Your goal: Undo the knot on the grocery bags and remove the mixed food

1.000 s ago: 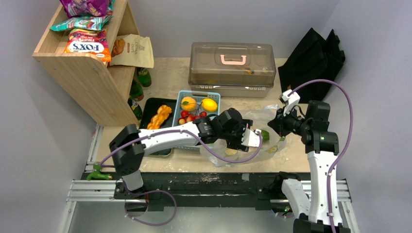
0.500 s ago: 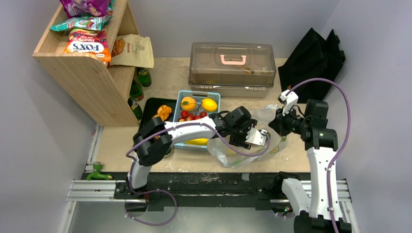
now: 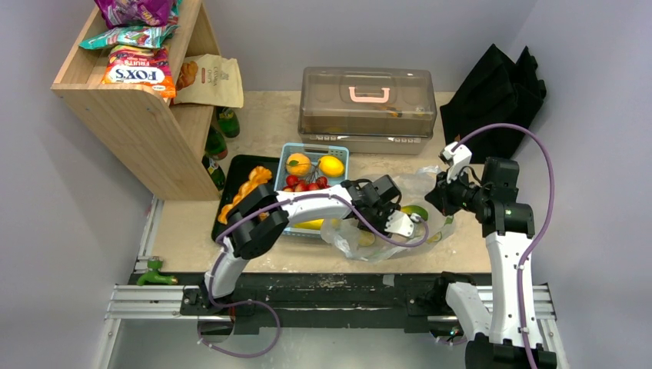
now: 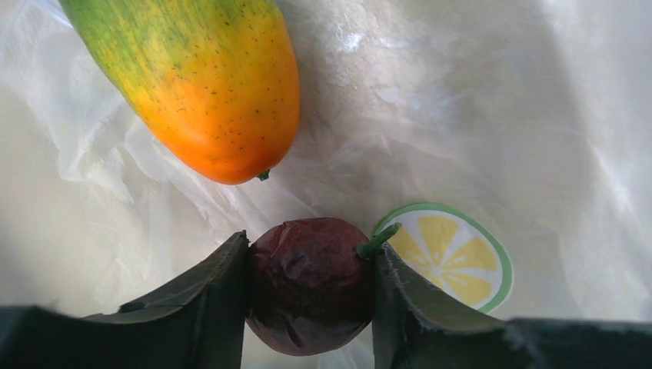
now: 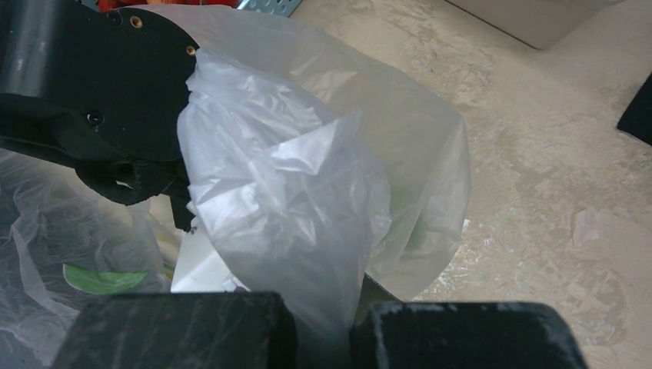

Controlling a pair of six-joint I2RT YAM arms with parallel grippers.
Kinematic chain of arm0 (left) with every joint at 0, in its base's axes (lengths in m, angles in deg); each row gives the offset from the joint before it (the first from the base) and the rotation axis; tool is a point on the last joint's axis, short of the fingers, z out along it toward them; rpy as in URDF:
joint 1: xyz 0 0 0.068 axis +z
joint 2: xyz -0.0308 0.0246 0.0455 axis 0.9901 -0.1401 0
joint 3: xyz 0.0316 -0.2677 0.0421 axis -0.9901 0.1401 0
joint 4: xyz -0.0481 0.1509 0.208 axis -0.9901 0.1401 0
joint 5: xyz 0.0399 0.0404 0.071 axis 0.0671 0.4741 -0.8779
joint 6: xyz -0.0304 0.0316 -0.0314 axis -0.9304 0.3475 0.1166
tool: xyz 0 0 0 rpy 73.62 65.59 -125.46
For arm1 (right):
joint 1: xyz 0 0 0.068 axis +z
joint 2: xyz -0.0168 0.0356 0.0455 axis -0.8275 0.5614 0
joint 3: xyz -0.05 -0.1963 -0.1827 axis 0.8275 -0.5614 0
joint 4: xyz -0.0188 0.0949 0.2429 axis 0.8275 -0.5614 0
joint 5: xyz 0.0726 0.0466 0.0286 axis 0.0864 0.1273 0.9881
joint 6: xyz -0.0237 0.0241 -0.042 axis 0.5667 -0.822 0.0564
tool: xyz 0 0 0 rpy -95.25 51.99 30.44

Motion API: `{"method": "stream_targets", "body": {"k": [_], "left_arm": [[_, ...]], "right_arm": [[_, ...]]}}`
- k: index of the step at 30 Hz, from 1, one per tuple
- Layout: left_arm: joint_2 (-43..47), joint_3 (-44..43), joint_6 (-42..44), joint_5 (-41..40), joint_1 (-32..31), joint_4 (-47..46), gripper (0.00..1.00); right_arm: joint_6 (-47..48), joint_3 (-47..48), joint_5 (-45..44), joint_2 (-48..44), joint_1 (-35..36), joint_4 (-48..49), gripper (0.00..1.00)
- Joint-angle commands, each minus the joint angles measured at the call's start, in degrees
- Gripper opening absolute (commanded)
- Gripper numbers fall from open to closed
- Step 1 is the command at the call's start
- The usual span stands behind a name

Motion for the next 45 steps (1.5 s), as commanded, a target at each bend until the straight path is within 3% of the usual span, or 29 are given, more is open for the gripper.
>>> {"method": "stream_targets", "body": {"k": [1,6,12,16,18,24,32,36,40,45], "left_arm": [[7.2,-0.6,-2.7,2.2,0.1,-1.3,0.30],[18.5,0.8,-8.5,6.6,0.1,-4.8,0.18],[33.4,2.8,-20.2,18.2,2.1,-9.1,0.15],[39.7,3.5,-34.2,20.7,10.7,-11.2,0.15],[41.3,4.6,-35.3,17.5,14.9,-9.8,0.15],[36.6,9.5,-33.5,11.1,25.6,-3.1,0.17],[25.8,10.7,-31.3,6.7,29.3,-0.4,0.20],[22.3,10.6,-30.7,4.5,29.9,-0.4,0.27],[20.7,10.4,-30.2,3.3,29.9,0.6,0.55],[22.7,11.7,-29.7,5.7,30.1,0.4,0.71]], "right_arm": [[0.6,-0.3,-1.1,-0.2,0.1,1.2,0.00],[1.2,-0.8,-1.0,-0.3,0.1,1.7,0.00],[2.5,-1.5,-1.0,-1.3,0.2,2.3,0.00],[3.3,-1.6,-1.0,-3.5,0.1,3.5,0.00],[3.3,-1.8,-0.8,-5.3,0.2,4.7,0.00],[6.0,-4.3,2.4,-12.0,0.2,9.8,0.00],[18.9,-6.9,13.8,-19.3,0.1,10.2,0.00],[22.0,-6.9,16.5,-21.3,0.1,9.9,0.00],[23.5,-6.7,17.6,-22.3,0.1,9.3,0.00],[26.3,-7.1,18.3,-23.5,0.1,8.0,0.00]]}}
